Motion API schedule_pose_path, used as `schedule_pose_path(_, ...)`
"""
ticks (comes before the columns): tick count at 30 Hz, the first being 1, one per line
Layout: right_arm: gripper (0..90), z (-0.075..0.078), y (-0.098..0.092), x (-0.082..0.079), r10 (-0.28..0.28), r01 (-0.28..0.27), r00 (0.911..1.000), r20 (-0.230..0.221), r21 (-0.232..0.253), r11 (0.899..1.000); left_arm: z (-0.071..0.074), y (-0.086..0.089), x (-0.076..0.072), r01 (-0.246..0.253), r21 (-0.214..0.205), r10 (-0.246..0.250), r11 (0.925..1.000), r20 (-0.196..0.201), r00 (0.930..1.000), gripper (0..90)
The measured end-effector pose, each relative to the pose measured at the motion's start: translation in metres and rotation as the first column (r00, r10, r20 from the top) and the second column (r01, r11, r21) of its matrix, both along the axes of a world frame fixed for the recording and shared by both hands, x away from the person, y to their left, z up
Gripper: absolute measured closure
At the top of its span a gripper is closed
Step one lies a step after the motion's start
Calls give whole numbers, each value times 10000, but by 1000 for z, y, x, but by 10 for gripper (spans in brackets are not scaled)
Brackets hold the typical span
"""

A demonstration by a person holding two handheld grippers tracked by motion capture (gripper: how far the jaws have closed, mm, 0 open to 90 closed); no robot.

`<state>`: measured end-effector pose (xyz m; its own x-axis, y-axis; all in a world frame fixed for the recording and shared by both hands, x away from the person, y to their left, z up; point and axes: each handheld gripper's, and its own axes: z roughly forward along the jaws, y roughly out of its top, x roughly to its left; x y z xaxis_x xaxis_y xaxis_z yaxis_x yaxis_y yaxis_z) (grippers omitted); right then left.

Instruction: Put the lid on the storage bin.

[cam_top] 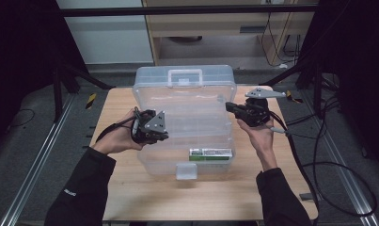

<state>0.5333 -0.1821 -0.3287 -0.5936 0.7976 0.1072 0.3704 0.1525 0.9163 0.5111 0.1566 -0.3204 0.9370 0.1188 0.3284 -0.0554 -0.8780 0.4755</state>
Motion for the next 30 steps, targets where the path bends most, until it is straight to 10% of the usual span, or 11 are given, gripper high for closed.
schedule_pose_path(19,900,-5,-12,5,-431,435,9986,-313,134,9990,-8,-2,-9,-103,98,107,9999,-348,9993,821)
schedule_pose_path(23,900,-8,-11,4,-330,335,9987,-386,122,9994,-7,-5,-8,153,203,-155,9997,72,9999,806)
schedule_pose_path(30,900,-8,-11,3,-271,276,9988,-402,124,9995,-4,-7,-9,-311,-468,303,9984,-178,9994,679)
